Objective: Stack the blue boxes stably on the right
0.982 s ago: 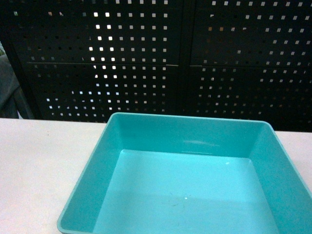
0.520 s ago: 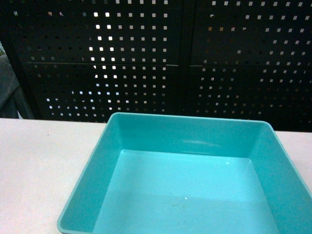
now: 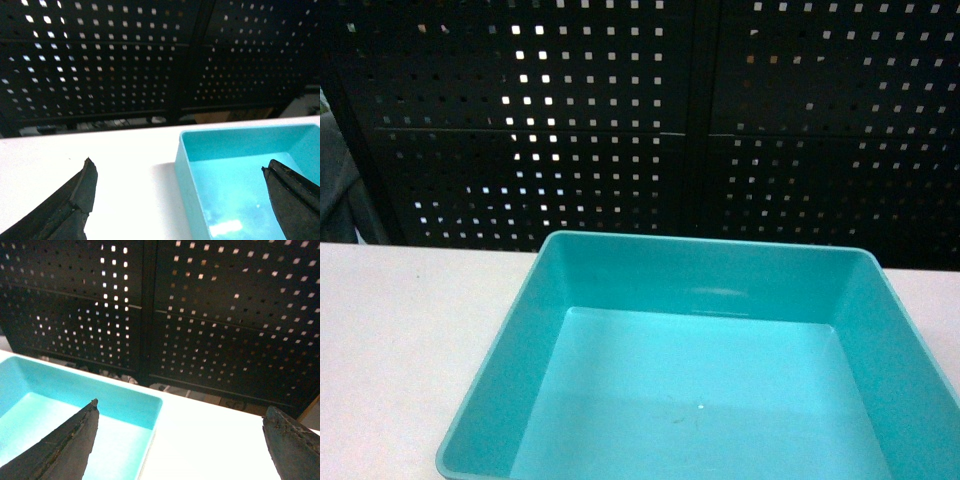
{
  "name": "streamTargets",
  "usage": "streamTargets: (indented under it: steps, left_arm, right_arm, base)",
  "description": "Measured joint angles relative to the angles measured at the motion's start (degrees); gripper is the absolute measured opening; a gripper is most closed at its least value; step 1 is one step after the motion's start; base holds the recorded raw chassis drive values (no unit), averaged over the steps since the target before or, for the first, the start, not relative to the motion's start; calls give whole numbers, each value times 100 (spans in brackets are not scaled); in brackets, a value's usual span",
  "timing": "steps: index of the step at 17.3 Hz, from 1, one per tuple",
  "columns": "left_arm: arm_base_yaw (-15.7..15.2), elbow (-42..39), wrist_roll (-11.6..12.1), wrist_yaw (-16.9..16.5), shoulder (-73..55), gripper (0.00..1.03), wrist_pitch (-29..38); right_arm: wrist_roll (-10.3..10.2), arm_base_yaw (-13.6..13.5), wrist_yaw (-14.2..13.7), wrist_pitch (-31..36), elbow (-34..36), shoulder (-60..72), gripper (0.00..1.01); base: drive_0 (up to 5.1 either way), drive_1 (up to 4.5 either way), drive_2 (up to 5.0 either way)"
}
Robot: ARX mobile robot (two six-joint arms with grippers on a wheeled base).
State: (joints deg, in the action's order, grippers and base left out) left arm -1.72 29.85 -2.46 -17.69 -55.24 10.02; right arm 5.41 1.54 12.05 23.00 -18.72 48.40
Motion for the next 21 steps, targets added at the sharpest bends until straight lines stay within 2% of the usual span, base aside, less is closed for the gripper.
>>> streamTargets:
  steps: [1, 2, 3, 4, 6, 7, 9, 12, 14, 16, 19, 21]
  left_arm:
    - [122, 542, -4, -52, -553, 98, -352]
    - [243, 1154, 0, -46, -1075, 98, -662]
    - [313, 1733, 15, 63, -1600, 98, -896]
    - [446, 2264, 107, 201, -2164, 98, -1158]
    - [702, 2809, 315, 643, -3038, 98, -1327]
    - [793, 2992, 334, 813, -3386, 98, -1495]
    - [1025, 3283, 330, 1003, -3941, 98, -1510]
    - [1322, 3499, 280, 1285, -4529, 98, -1510]
    - [1475, 3558, 122, 1392, -4846, 98, -1561]
    - [1620, 3580, -162, 1521, -5086, 98, -1628]
    - [1792, 3580, -623, 1504, -5327, 98, -1829]
    - [1921, 3552, -955, 1696, -5462, 98, -1930]
  right_arm:
    - [190, -74, 39, -151, -413, 632, 98]
    - [293, -157, 37, -485, -868, 1215, 98]
    - [374, -273, 13, -752, -1300, 1753, 98]
    - [496, -433, -184, -850, -1762, 2332, 98]
    - [684, -686, -365, -1128, -2426, 3202, 98]
    - [807, -807, -503, -1067, -2549, 3587, 98]
    - [981, -866, -688, -990, -2575, 4271, 98]
    - [1038, -879, -863, -765, -2514, 4907, 98]
    - [1038, -944, -866, -605, -2492, 5281, 98]
    - [1060, -925, -863, -387, -2426, 5650, 98]
    - [1060, -787, -839, -107, -2341, 6030, 98]
    - [1073, -713, -835, 116, -2341, 6118, 98]
  base:
    - [0, 0, 0]
    - [0, 0, 0]
    - [0, 0, 0]
    - [0, 0, 0]
    - [0, 0, 0]
    - [0, 0, 0]
    - [0, 0, 0]
    - [0, 0, 0]
    - [0, 0, 0]
    - [0, 0, 0]
    - [0, 0, 0]
    - [0, 0, 0]
